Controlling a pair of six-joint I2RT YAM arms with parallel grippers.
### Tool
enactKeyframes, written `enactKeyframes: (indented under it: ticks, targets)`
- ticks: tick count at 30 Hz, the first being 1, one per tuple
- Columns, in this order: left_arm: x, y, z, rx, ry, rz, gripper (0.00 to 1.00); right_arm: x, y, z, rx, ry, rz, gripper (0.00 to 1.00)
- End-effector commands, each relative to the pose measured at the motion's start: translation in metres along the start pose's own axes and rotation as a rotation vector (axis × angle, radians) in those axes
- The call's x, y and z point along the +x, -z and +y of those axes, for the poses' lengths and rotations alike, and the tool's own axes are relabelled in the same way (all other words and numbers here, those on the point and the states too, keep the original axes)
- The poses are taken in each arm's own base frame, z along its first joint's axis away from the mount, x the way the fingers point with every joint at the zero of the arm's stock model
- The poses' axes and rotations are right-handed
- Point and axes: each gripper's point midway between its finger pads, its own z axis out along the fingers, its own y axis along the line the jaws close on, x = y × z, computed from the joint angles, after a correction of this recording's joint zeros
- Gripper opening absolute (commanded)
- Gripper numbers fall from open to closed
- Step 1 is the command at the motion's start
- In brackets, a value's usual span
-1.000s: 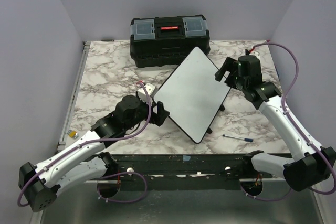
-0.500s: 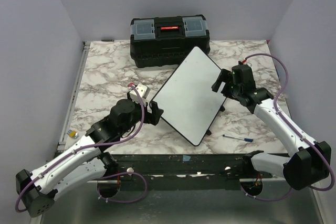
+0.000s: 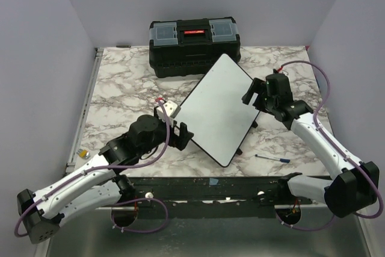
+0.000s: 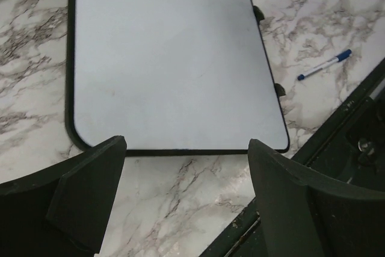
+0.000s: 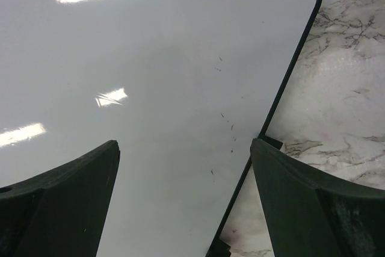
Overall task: Write a sentence on the whiteboard
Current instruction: Pick up the whiteboard marker from the center of the board.
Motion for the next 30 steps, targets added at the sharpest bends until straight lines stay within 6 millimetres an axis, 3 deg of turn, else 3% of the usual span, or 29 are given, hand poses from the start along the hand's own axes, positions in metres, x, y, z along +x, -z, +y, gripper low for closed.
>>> enactKeyframes:
  ticks: [1,5,13,16,20,30]
  targets:
    - [-0.030,0.001,-0.046,0.179,-0.114,-0.031,0.84,-0.040,0.015,0.019,-0.029,0.013,-0.098,0.92]
    - [-0.029,-0.012,-0.087,0.362,-0.210,0.013,0.83,-0.067,0.028,0.028,-0.034,0.014,-0.163,0.92]
    - [0.014,-0.073,-0.153,0.605,-0.379,0.158,0.77,-0.137,0.071,0.051,-0.062,0.000,-0.347,0.92]
    - [0.018,-0.090,-0.171,0.673,-0.432,0.165,0.74,-0.156,0.087,0.057,-0.074,-0.003,-0.400,0.92]
    - [0.025,-0.115,-0.192,0.722,-0.487,0.186,0.72,-0.169,0.104,0.062,-0.097,-0.004,-0.445,0.92]
    - [0.056,-0.171,-0.227,0.776,-0.595,0.263,0.65,-0.177,0.124,0.061,-0.113,-0.002,-0.490,0.93]
